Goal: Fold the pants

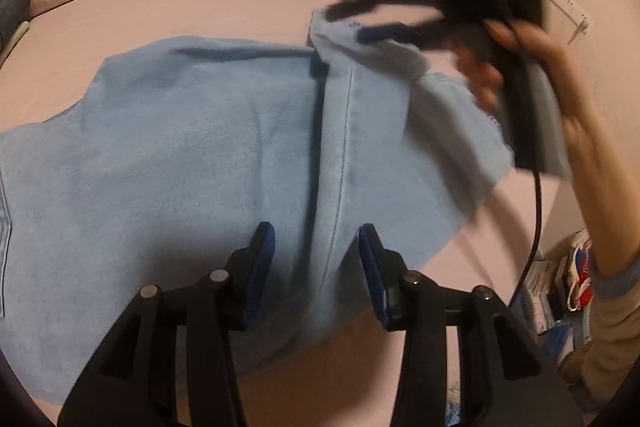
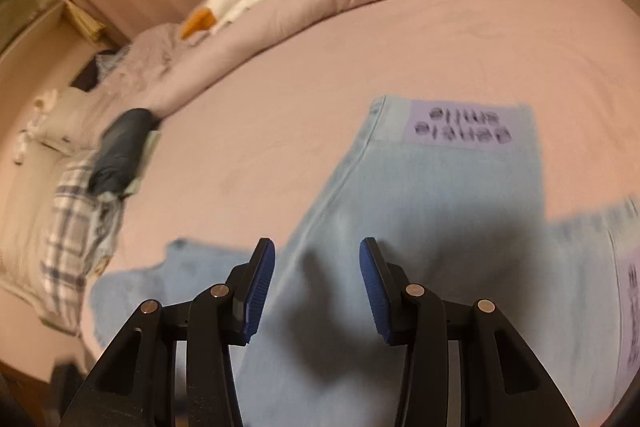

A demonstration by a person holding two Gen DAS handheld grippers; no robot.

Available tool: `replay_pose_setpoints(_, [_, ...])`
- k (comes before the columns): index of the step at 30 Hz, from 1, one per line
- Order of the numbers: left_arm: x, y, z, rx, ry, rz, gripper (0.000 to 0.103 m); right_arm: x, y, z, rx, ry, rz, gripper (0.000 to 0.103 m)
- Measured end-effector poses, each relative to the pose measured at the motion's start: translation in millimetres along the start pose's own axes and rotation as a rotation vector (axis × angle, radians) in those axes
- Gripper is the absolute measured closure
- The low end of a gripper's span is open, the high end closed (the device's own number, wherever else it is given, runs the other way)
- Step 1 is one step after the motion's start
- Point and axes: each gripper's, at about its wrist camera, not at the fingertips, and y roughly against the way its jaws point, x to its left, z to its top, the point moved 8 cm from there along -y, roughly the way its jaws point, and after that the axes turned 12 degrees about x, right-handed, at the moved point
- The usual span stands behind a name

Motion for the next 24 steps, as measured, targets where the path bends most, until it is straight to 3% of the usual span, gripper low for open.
replay_pose_setpoints(2, [0.5,-2.2,1.7,-0.009,-0.009,0.022,0.075,0.8,-17.9,14.3,0.036,0.0,-0.055,0.059])
replay_pose_setpoints(7, [2.4,-6.2,0.9,-0.016,-0.007,0.015,0.077,-4.1,-54.9,28.5,0.129,-0.011,-0.186,0.059])
replay_pose_setpoints(10, [6.0,-0.9,-1.2,-0.017,-0.002,0.011,0.078,-0.2,-53.3,26.7,0.091,0.047,-0.303,0.09])
replay_pose_setpoints(11, [8.2,1.5,-3.0,-0.017,-0.003,0.013,0.079,-1.0,-49.9,24.3,0.073,0.045,-0.279,0.094])
replay_pose_setpoints(17, [5.4,2.8,-6.4,-0.017,-0.034,0.03,0.085,-32.5,13.1,5.2,-0.079,-0.081,-0.102,0.095])
replay_pose_setpoints(21, [4.1,0.3,-4.6,-0.019,-0.047,0.048,0.086,-48.4,93.4,-34.2,-0.265,-0.1,-0.029,0.095])
replay_pose_setpoints(24, [-2.1,-0.5,-6.4,-0.025,-0.086,0.089,0.086,-64.0,129.1,-68.8,-0.369,-0.148,0.023,0.095])
